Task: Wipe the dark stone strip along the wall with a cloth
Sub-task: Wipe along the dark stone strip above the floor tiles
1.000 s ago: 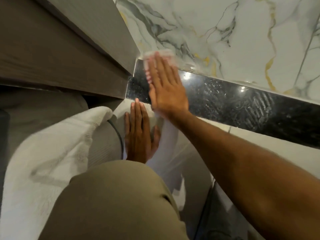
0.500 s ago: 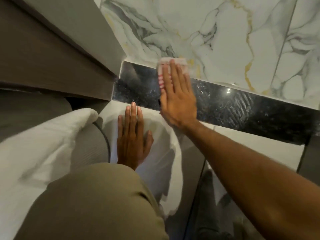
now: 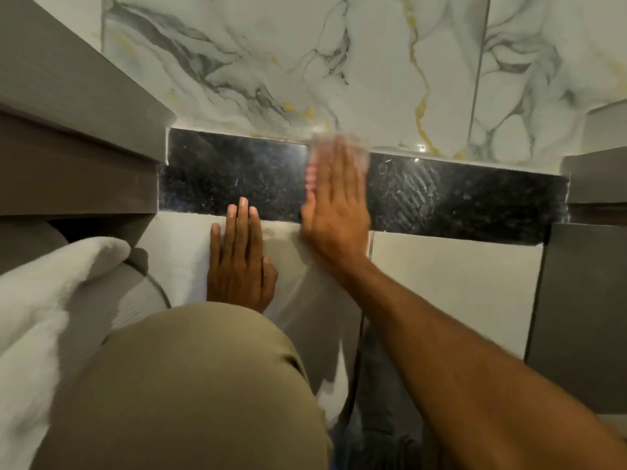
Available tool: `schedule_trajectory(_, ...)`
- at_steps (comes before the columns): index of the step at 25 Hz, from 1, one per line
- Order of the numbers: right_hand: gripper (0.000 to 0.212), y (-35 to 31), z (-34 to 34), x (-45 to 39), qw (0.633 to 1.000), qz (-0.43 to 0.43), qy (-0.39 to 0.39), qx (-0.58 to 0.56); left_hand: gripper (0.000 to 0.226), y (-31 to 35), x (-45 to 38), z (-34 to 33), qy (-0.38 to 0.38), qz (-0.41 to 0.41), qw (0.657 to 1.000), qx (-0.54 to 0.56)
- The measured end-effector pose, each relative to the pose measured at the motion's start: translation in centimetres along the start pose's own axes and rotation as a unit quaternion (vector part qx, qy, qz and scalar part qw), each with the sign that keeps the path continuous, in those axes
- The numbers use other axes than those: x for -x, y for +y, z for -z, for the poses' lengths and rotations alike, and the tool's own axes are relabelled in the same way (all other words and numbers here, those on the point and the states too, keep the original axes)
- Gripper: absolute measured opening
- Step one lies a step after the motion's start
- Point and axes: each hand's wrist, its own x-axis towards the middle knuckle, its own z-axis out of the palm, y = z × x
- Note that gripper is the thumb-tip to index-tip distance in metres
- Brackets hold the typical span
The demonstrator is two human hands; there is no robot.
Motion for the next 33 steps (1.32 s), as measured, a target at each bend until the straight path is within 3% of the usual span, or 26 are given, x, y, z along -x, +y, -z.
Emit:
schedule_trajectory(3, 0.072, -1.3, -0.9, -0.2, 0.996, 0.089, 0.0, -0.019, 0.076, -0.2, 0.0, -0.2, -0.013, -0.007, 1.0, -0.019)
schedule_trajectory(6, 0.066, 2.1, 0.6, 7.3, 0.99, 0.136, -0.03, 0.017, 0.078, 0.3, -0.3, 0.1, -0.03, -0.034, 0.999, -0.024)
schedule_trajectory(9, 0.068, 5.2, 2.5, 9.5, 0.999, 0.0, -0.029, 0.027, 0.08, 2.8, -1.3, 0.3, -0.037, -0.062, 0.997, -0.004)
schedule_trajectory(12, 0.07, 4.1, 2.3, 2.7, 0.994, -0.099, 0.033, 0.025, 0.08, 4.8, -2.6, 0.1, -0.035, -0.059, 0.997, -0.016)
schedule_trajectory(15, 0.069, 2.6, 1.0, -1.4, 0.997, -0.043, 0.063, 0.001, 0.076, 5.0, -3.0, -0.2, -0.031, -0.06, 0.997, -0.032)
schedule_trajectory(17, 0.065, 3.1, 0.7, 2.3, 1.0, 0.002, 0.024, 0.019, 0.074, 4.9, -2.9, 0.1, -0.036, -0.063, 0.997, -0.024)
schedule_trajectory(20, 0.067, 6.1, 2.7, 10.0, 0.997, -0.077, -0.022, 0.02, 0.078, 5.3, -3.1, 0.7, -0.047, -0.058, 0.997, -0.008)
schedule_trajectory(23, 0.072, 9.0, 3.8, 6.5, 0.983, -0.179, 0.028, 0.038, 0.077, 5.1, -3.1, 0.6, -0.041, -0.057, 0.998, -0.002)
schedule_trajectory(27, 0.07, 7.7, 2.1, -1.2, 0.985, -0.145, 0.085, 0.038, 0.077, 4.6, -2.9, -0.5, -0.032, -0.065, 0.997, -0.017)
schedule_trajectory(30, 0.068, 5.7, 1.3, 5.6, 0.996, -0.089, 0.027, 0.015, 0.079, 4.6, -2.8, -0.4, -0.034, -0.062, 0.997, -0.015)
schedule_trajectory(33, 0.069, 7.8, 3.2, 11.3, 0.982, -0.188, 0.0, -0.011, 0.079, 4.6, -2.9, -0.1, -0.048, -0.061, 0.997, -0.008)
